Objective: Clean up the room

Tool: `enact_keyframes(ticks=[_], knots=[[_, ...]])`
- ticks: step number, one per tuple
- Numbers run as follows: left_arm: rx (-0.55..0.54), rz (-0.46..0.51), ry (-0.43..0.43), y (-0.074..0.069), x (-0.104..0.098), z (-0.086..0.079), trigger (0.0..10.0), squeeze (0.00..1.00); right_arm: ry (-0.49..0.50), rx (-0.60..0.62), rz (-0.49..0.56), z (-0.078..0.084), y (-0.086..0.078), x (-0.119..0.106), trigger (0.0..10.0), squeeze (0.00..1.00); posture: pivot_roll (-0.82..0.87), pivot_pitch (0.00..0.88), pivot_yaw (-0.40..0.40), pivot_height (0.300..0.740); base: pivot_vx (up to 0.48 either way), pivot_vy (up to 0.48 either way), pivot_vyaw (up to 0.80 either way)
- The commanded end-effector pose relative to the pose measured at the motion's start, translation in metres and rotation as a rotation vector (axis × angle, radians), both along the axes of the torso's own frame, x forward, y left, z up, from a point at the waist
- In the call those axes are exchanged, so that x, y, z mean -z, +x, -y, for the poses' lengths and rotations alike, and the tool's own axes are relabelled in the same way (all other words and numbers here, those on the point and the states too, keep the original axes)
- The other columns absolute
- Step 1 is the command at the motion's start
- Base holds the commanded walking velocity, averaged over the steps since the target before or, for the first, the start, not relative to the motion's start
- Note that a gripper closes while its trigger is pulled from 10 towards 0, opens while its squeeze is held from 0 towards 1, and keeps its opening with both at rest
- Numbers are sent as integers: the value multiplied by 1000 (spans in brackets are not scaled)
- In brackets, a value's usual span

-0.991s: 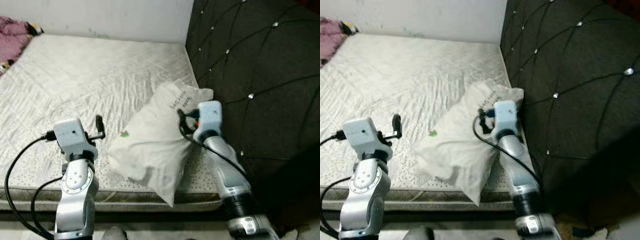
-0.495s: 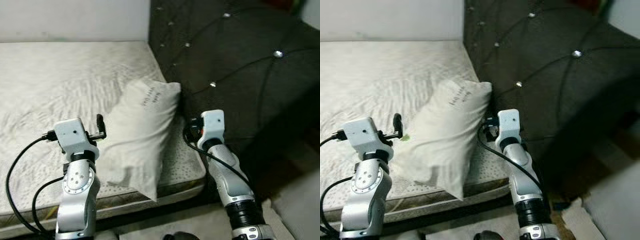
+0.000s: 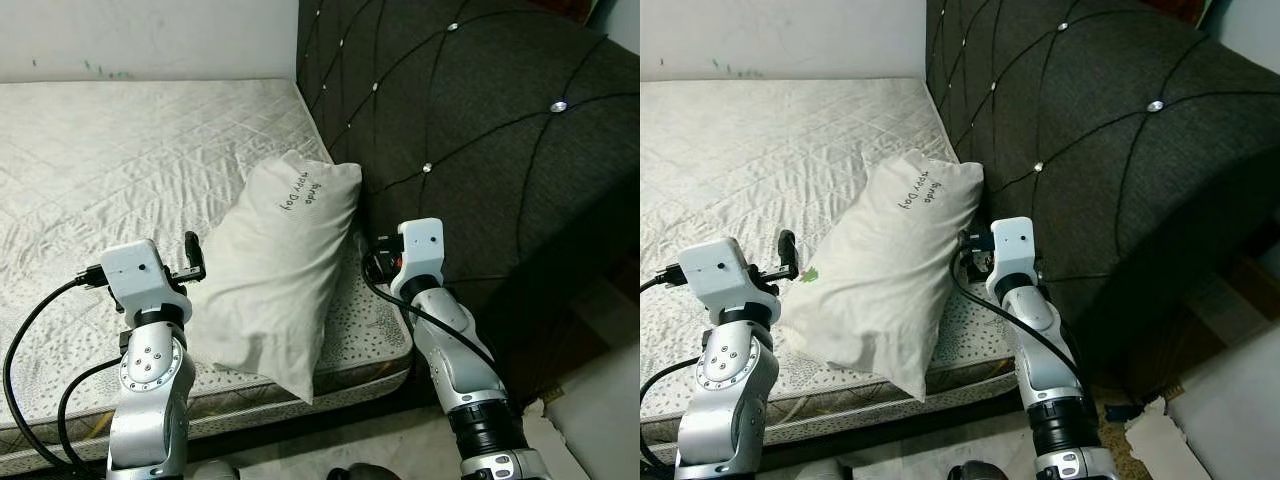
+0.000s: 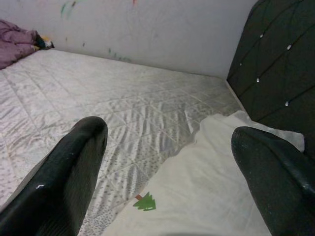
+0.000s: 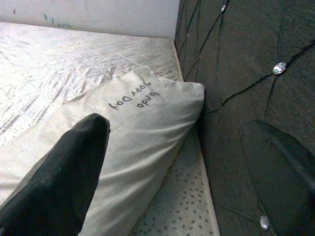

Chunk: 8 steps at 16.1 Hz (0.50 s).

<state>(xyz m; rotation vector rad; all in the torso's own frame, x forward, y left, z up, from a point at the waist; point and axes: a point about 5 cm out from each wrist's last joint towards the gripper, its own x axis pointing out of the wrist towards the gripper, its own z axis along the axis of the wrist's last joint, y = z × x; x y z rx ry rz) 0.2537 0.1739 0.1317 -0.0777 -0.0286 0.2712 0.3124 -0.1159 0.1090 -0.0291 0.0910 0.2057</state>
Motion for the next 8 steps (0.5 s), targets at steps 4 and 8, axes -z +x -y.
enact_keyframes(ticks=[4,8], knots=[[-22,10,-1,-8,-6,-3,10000,0,9,-24,20,0,-4,-7,10000,0,68,103,-69,720,0,0,0],[-23,1,0,-10,-5,-4,10000,0,17,-42,11,-1,-7,-6,10000,0,72,121,-71,676,0,0,0]])
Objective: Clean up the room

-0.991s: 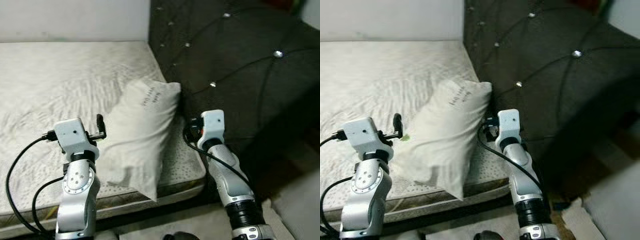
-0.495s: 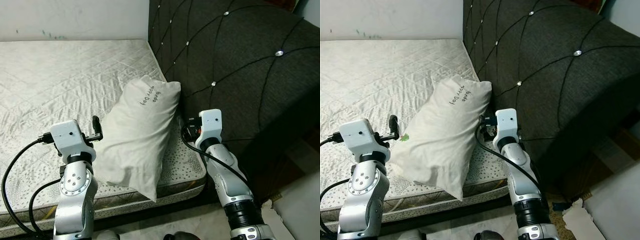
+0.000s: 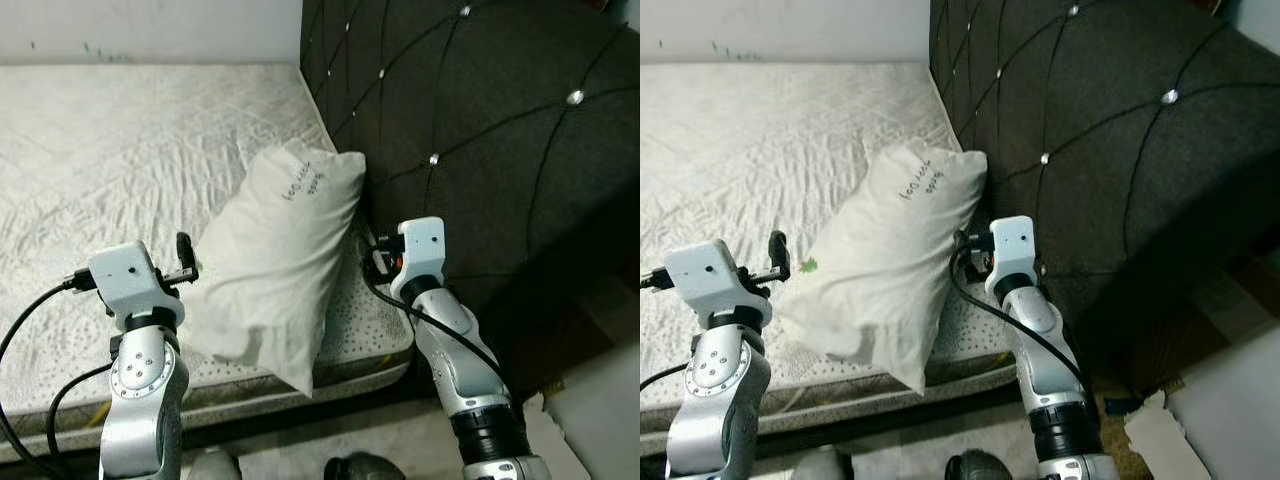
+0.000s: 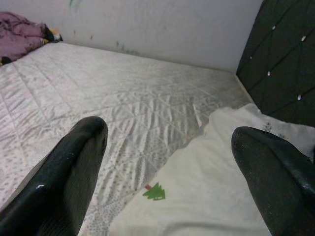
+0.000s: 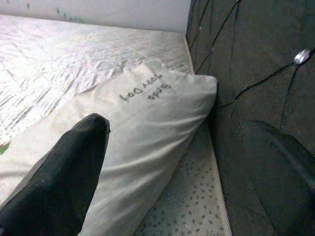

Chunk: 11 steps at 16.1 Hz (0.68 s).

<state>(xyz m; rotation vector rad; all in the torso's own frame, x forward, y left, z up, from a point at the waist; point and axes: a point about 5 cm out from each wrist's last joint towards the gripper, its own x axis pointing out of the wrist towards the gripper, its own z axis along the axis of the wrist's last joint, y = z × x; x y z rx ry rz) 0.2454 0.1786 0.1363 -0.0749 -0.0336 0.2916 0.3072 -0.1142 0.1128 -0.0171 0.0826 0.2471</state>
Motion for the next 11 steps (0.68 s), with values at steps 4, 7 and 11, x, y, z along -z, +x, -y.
enact_keyframes(ticks=[4,7,11], knots=[[-10,-2,10,-3,-3,0,10000,0,-13,-19,-4,1,0,-1,10000,0,74,117,-76,676,0,0,0],[-48,3,15,-4,-4,-7,10000,0,-33,-54,8,-2,2,-2,10000,0,77,110,-84,676,0,0,0],[-82,-1,-1,-5,-4,-12,10000,0,-73,-93,33,-6,3,-3,10000,0,80,109,-86,676,0,0,0]])
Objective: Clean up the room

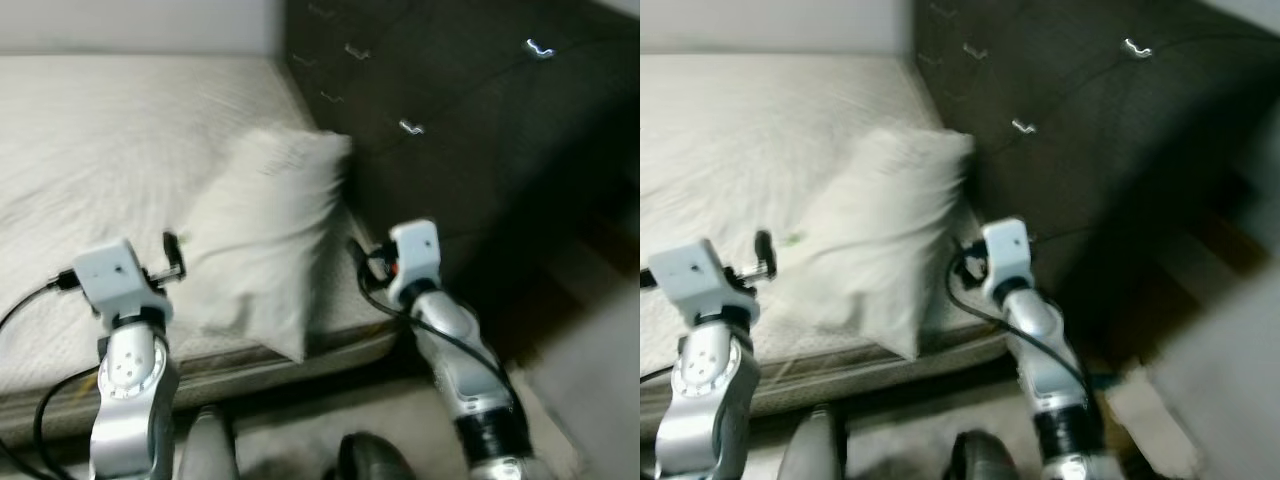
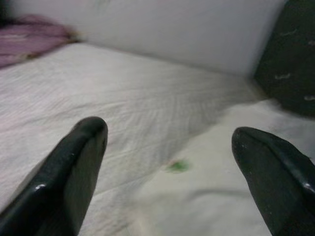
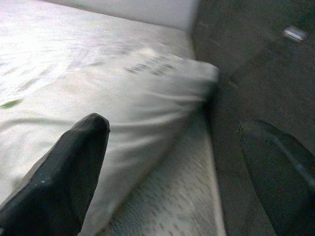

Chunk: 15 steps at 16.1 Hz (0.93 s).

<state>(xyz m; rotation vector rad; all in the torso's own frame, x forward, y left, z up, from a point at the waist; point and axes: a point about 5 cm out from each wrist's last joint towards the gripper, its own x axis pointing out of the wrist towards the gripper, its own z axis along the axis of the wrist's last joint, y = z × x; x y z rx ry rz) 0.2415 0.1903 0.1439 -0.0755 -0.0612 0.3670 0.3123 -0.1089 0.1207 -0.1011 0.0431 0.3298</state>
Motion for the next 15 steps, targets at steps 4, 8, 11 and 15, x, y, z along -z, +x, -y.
enact_keyframes(ticks=[4,8,11,15], knots=[[-17,-32,-7,0,4,0,10000,0,-26,-45,7,-6,-1,3,10000,0,77,129,-88,676,0,0,0],[-41,-26,-5,-3,0,-2,10000,0,-12,-105,33,-13,-5,1,10000,0,85,140,-93,666,0,0,0],[-36,-39,0,-8,2,0,10000,0,-2,-119,29,-15,-9,2,10000,0,81,160,-90,636,0,0,0],[-35,-42,3,-5,1,1,10000,0,-9,-102,20,-11,-8,4,10000,0,72,174,-87,616,0,0,0]])
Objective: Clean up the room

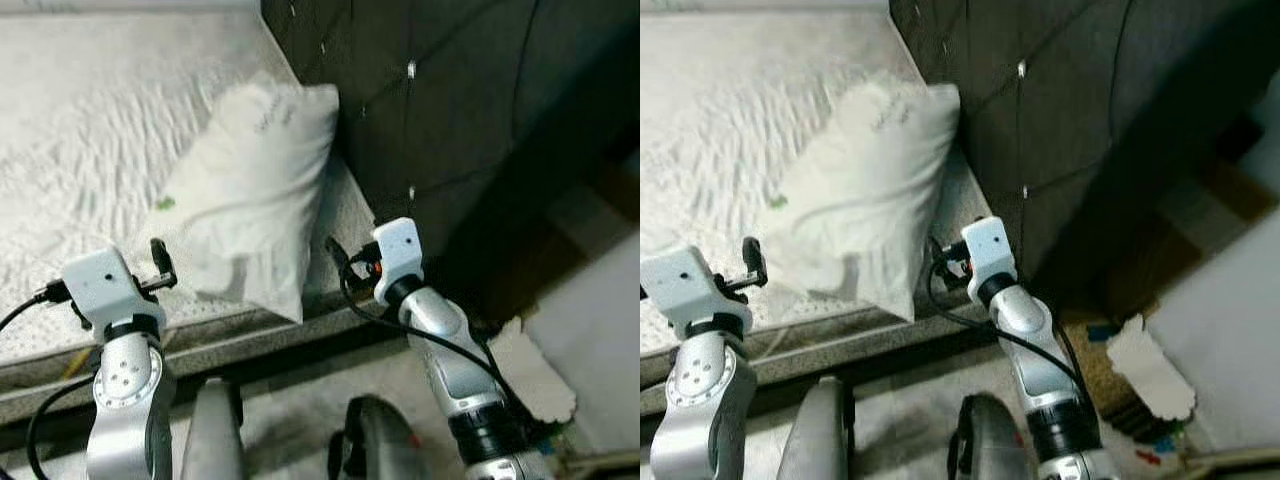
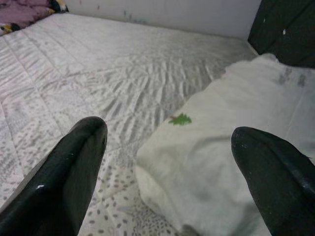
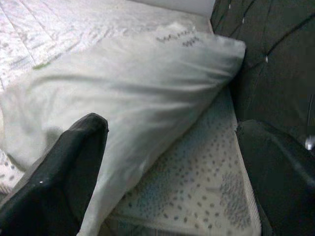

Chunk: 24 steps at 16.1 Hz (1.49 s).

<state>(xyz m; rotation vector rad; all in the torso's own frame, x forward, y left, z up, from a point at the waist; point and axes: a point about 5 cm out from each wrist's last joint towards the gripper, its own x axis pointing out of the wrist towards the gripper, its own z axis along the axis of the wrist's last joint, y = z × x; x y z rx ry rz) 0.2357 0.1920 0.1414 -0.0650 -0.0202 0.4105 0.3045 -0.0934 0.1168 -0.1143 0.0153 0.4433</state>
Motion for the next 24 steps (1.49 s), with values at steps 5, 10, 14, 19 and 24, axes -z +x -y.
enact_keyframes(ticks=[5,10,14,19,24], knots=[[11,24,6,2,-5,0,10000,0,-21,-7,19,3,1,-2,10000,0,72,174,-91,616,125,0,0],[16,22,-4,2,-4,1,10000,0,-39,-29,52,0,0,-4,10000,0,76,162,-90,616,322,0,126],[19,24,-6,4,-4,1,10000,0,-29,-21,46,1,2,-3,10000,0,80,149,-88,616,328,0,327],[13,7,-15,5,-1,3,10000,0,-14,-31,51,0,2,-4,10000,0,86,138,-91,616,60,0,0],[-4,18,-35,6,-2,3,10000,0,-2,-47,50,-2,3,-3,10000,0,86,148,-92,566,0,0,0]])
